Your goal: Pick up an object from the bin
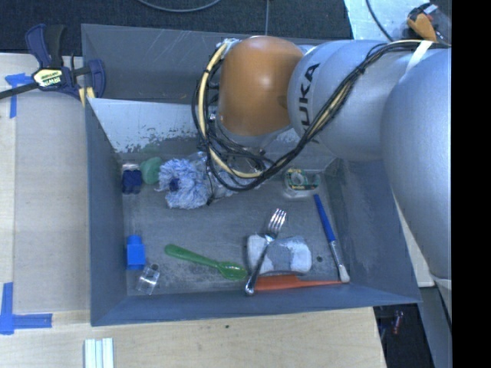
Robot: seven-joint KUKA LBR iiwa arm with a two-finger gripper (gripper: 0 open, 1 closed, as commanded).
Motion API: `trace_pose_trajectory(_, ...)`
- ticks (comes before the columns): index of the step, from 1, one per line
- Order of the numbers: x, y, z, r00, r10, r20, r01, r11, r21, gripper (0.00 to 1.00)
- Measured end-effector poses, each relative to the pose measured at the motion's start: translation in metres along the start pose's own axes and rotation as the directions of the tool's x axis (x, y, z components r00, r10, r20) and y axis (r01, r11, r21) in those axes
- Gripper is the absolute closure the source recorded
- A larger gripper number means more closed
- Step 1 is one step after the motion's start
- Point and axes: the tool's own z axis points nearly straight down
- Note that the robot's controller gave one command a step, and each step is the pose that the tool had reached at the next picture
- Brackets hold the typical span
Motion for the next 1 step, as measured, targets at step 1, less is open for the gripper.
trace_pose_trajectory(1, -0.0007, -0.0001, -0.0221, 1.000, 0.002, 0.002, -0.002, 1.000, 0.001, 1.00)
